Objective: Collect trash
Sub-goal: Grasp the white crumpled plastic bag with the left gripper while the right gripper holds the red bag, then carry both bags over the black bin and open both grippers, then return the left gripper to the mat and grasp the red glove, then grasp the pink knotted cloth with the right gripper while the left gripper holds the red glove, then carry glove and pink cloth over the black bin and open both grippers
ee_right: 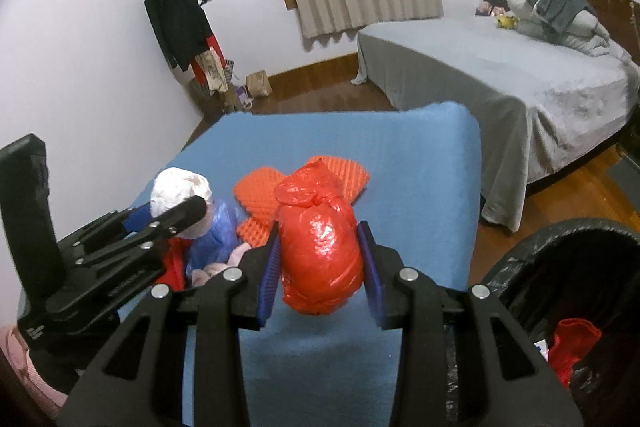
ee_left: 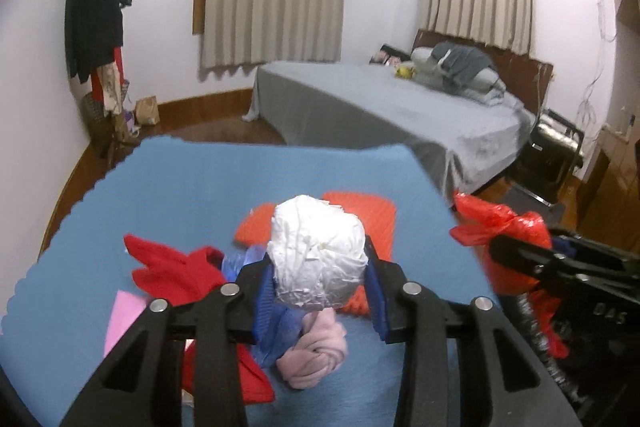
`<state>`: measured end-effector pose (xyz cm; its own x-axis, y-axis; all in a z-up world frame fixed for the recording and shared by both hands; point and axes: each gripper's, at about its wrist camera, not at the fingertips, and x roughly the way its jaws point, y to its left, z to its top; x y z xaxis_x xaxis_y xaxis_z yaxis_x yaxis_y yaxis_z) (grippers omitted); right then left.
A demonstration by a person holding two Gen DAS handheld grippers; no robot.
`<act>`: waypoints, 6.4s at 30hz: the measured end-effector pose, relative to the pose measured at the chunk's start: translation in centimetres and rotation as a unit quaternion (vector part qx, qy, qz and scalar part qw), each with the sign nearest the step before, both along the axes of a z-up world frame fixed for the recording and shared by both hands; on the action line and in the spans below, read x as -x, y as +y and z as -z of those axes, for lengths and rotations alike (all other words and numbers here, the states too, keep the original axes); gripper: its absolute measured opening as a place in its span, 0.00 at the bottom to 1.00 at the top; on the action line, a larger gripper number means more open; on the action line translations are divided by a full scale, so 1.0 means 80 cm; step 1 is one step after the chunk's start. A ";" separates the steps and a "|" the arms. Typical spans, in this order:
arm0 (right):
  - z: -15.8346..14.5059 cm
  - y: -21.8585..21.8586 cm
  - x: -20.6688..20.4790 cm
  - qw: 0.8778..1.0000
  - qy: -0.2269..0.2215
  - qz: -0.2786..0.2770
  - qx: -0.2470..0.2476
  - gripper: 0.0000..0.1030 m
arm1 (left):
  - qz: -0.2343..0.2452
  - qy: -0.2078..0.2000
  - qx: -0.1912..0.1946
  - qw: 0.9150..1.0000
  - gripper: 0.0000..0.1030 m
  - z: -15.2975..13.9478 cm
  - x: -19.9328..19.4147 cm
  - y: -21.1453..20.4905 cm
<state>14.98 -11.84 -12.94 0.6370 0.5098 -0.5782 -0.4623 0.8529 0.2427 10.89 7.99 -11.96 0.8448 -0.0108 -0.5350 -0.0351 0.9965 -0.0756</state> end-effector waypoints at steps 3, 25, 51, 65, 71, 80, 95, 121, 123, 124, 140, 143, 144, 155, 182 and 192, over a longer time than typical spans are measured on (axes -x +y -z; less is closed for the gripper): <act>-0.013 -0.009 0.005 1.000 -0.011 0.005 -0.005 0.34 | -0.001 -0.012 0.000 1.000 0.38 -0.018 0.006 -0.005; -0.063 -0.135 0.057 0.994 -0.047 0.101 -0.004 0.34 | 0.079 -0.040 0.018 0.996 0.38 -0.071 0.025 -0.091; -0.019 -0.292 0.104 0.968 -0.019 0.248 0.029 0.36 | 0.251 -0.006 0.031 0.967 0.41 -0.040 -0.005 -0.272; -0.031 -0.301 0.115 0.954 -0.052 0.294 0.025 0.95 | 0.203 -0.022 0.011 0.979 0.81 -0.050 0.001 -0.240; -0.038 -0.261 0.100 0.966 -0.056 0.252 0.015 0.95 | 0.125 -0.029 0.002 0.992 0.84 -0.059 0.010 -0.163; -0.038 -0.162 0.070 0.983 -0.050 0.173 0.014 0.95 | 0.031 -0.021 -0.022 0.999 0.84 -0.046 0.034 -0.070; -0.015 -0.022 0.026 0.996 -0.031 0.074 0.033 0.95 | -0.078 0.028 -0.019 0.996 0.70 0.011 0.029 0.063; 0.030 0.067 0.002 0.999 -0.003 0.016 0.050 0.95 | -0.073 0.032 0.042 0.996 0.08 0.029 0.008 0.122; 0.032 0.076 0.004 0.999 -0.003 0.011 0.049 0.95 | -0.073 0.030 0.042 0.996 0.08 0.023 0.016 0.125; 0.034 0.081 0.006 0.999 -0.003 0.008 0.049 0.95 | -0.073 0.030 0.044 0.996 0.08 0.021 0.021 0.128; 0.077 0.160 0.010 0.995 0.027 -0.051 0.085 0.86 | -0.087 0.039 0.051 0.994 0.08 0.028 0.057 0.153; 0.087 0.168 0.009 0.992 0.045 -0.069 0.092 0.72 | -0.084 0.040 0.053 0.994 0.08 0.031 0.057 0.152; 0.088 0.169 0.008 0.992 0.048 -0.072 0.092 0.70 | -0.083 0.041 0.053 0.994 0.08 0.032 0.057 0.156; 0.055 0.155 0.011 0.992 0.039 -0.099 0.060 0.39 | -0.071 0.025 0.054 0.996 0.08 0.019 0.059 0.148; -0.081 -0.002 0.033 0.998 -0.068 0.008 0.002 0.40 | 0.036 -0.054 0.057 0.996 0.08 -0.086 0.046 0.029; -0.096 -0.069 0.051 0.995 -0.082 0.052 0.004 0.40 | 0.093 -0.064 0.062 0.992 0.08 -0.103 0.045 -0.035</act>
